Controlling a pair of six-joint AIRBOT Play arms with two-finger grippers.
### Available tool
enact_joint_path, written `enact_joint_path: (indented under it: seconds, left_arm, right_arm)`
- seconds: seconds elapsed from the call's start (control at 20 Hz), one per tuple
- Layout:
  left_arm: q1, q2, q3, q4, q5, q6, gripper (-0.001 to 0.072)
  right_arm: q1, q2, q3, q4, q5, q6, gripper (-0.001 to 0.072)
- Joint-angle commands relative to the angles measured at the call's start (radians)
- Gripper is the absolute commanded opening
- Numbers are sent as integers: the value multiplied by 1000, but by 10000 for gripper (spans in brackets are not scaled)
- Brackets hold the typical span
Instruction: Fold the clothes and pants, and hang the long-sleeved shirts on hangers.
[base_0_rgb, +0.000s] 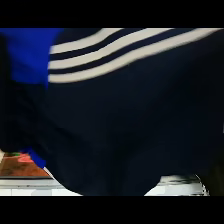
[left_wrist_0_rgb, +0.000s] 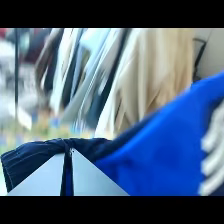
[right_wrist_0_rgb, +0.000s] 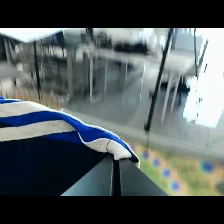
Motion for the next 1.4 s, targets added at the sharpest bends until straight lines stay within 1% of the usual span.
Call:
enact_joint_path:
  seconds: [0.0, 0.1, 0.15, 0.25, 0.3, 0.4, 0.55, 0.65, 0.7, 0.8, 0.85, 0.95, 1.05, 1.15, 1.25, 1.35]
  left_arm:
    - [-111, -198, -110, 149, -12, -28, 4]
    - [-182, -361, -188, 214, 12, -28, 4]
    - [-203, -447, -215, 231, 54, -32, 3]
    - [-230, -630, -228, 281, 180, -122, 4]
    - [-236, -707, -228, 287, 245, -148, 3]
    - [-241, -789, -225, 286, 296, -179, 4]
    - [-235, -771, -225, 287, 284, -177, 3]
    - [-216, -726, -225, 295, 237, -177, 4]
    - [-200, -703, -225, 304, 196, -170, 4]
    - [-161, -668, -225, 325, 93, -128, 4]
    - [-139, -657, -225, 325, 44, -105, 4]
    - [-90, -653, -225, 328, -35, -87, 5]
    - [-47, -654, -225, 386, -69, -87, 6]
    - [-18, -658, -225, 502, -93, -87, 6]
    - [-8, -676, -226, 626, -150, -87, 7]
    - [-8, -707, -228, 709, -238, -87, 8]
  right_arm:
    - [0, -315, -39, -22, 53, 10, 7]
    - [2, -508, -101, 15, 30, 6, 7]
    - [5, -601, -126, 15, 3, 5, 7]
    - [11, -759, -137, 4, -28, 6, 7]
    - [11, -811, -137, 4, -28, 21, 7]
    - [12, -849, -137, 4, -13, 36, 7]
    - [11, -780, -136, 5, 53, 36, 7]
    - [18, -695, -137, 14, 139, 37, 8]
    - [33, -646, -137, 14, 205, 37, 8]
    - [88, -565, -148, 51, 355, 42, 8]
    - [131, -526, -178, 95, 412, 51, 8]
    - [246, -446, -297, 176, 433, 73, 8]
    - [395, -375, -455, 205, 420, 115, 8]
    - [565, -332, -621, 209, 355, 142, 8]
    - [739, -333, -767, 214, 227, 144, 8]
    - [881, -354, -892, 196, 67, 153, 9]
